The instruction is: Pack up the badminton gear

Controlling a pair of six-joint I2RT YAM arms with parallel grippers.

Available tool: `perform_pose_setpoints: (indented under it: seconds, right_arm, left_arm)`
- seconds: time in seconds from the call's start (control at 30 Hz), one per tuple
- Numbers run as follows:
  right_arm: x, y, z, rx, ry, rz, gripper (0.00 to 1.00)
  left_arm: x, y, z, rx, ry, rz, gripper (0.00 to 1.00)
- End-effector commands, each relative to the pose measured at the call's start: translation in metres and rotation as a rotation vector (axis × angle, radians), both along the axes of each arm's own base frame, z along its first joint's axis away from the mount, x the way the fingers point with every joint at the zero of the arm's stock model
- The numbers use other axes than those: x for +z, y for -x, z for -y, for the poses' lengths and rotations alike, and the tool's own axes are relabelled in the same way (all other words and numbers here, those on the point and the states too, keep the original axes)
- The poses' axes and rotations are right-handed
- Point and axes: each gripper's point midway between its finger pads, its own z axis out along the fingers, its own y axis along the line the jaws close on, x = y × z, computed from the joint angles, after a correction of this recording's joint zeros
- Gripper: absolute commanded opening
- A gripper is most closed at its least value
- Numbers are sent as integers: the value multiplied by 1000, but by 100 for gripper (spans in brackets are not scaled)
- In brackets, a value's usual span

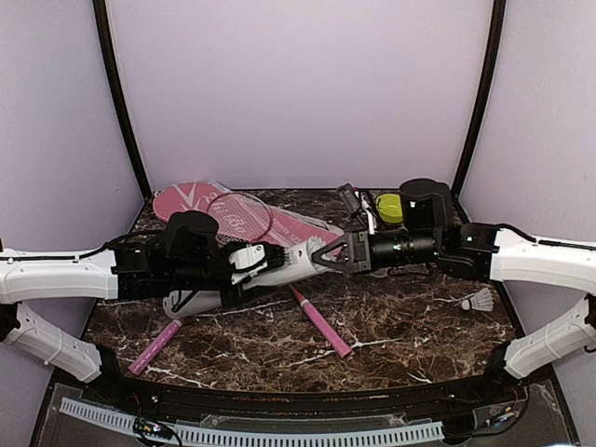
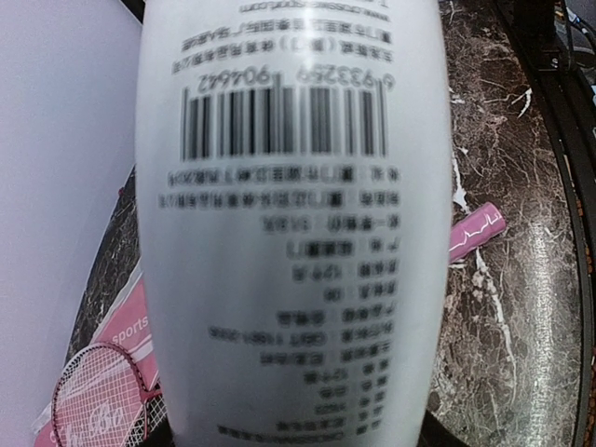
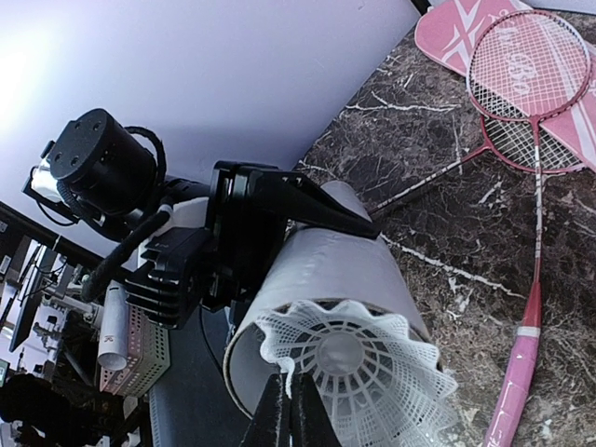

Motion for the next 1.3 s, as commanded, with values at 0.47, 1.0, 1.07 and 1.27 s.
perform_pose_setpoints:
  seconds: [0.47, 1.0, 1.07, 1.27]
  right_arm:
    - [-17, 7, -37, 117, 27, -30, 0]
    - [-17, -10, -6, -18, 183, 55, 40]
    - [-16, -13, 8, -56, 209, 72, 51]
    - [-3, -38, 63, -233, 235, 113, 70]
  left_arm:
    - [15, 10, 9, -55, 50, 16, 56]
    - [17, -7, 2, 43, 37, 61, 55]
    - [17, -10, 0, 61, 32, 70, 55]
    - [16, -15, -3, 81, 26, 83, 55]
